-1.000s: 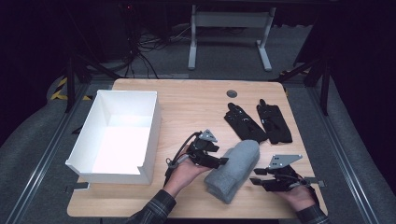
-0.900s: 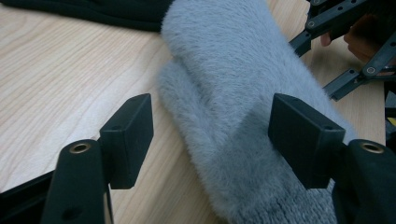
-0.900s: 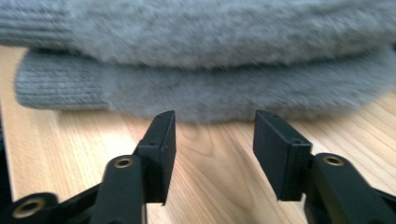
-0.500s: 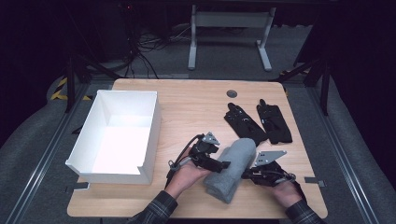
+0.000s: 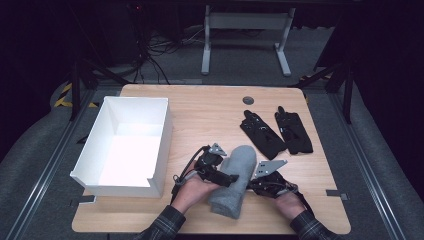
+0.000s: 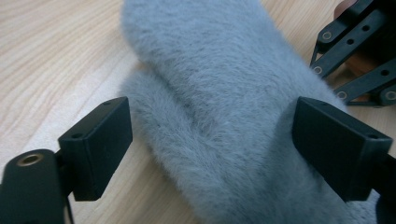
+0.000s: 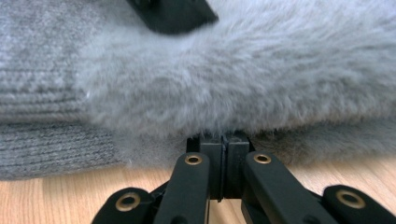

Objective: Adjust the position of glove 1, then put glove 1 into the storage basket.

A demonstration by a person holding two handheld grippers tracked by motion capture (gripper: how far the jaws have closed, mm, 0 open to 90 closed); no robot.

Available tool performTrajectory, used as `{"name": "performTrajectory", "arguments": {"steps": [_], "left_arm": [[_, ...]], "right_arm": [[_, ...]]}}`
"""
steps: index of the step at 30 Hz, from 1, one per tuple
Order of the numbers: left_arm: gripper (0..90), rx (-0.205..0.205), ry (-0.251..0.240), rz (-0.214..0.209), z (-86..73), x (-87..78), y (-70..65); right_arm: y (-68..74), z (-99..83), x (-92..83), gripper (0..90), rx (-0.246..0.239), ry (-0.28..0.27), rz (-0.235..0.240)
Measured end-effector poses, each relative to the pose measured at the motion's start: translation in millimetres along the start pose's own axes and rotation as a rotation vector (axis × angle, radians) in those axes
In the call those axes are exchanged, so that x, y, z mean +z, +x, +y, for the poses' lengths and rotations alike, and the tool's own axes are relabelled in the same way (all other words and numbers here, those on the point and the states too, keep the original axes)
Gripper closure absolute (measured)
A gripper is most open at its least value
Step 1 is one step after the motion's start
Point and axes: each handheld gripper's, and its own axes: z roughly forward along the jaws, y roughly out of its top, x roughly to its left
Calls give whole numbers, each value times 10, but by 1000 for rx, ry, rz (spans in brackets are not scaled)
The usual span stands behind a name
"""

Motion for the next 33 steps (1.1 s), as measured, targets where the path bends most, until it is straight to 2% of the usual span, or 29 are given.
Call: {"name": "performTrajectory", "arguments": {"steps": [10, 13, 15, 16, 17, 19, 20, 21, 24, 27, 30, 32, 33], "left_arm": [[76, -16, 39, 23, -44, 144, -5], [75, -18, 51, 26, -54, 159, 7], [75, -12, 50, 31, -54, 168, 0], [75, -6, 61, 38, -48, 179, -11], [75, -4, 66, 38, -45, 186, -14], [75, 0, 78, 40, -34, 218, -28], [75, 0, 78, 40, -34, 218, -28], [75, 0, 89, 33, -22, 246, -29], [79, -5, 100, 9, -11, 285, -3], [107, 9, 107, -4, 1, 285, -7], [218, 21, 112, -23, 11, 280, -24], [253, 18, 114, -37, 14, 273, -31], [328, 16, 120, -58, 18, 268, -33]], "right_arm": [[-17, -12, -12, 893, -3, 7, 6], [-41, -45, -80, 763, -1, 7, -7], [-55, -63, -115, 731, 3, 3, -17], [-75, -83, -150, 687, 12, 1, -24], [-121, -123, -221, 590, 29, -4, -44], [-171, -184, -312, 481, 47, -11, -77], [-171, -184, -312, 481, 47, -11, -77], [-242, -274, -438, 397, 68, -23, -109], [-321, -376, -564, 325, 97, -46, -145], [-357, -429, -611, 290, 110, -56, -163], [-382, -487, -645, 271, 112, -47, -184], [-407, -525, -656, 258, 117, -42, -197], [-432, -538, -655, 238, 126, -41, -203]]}}
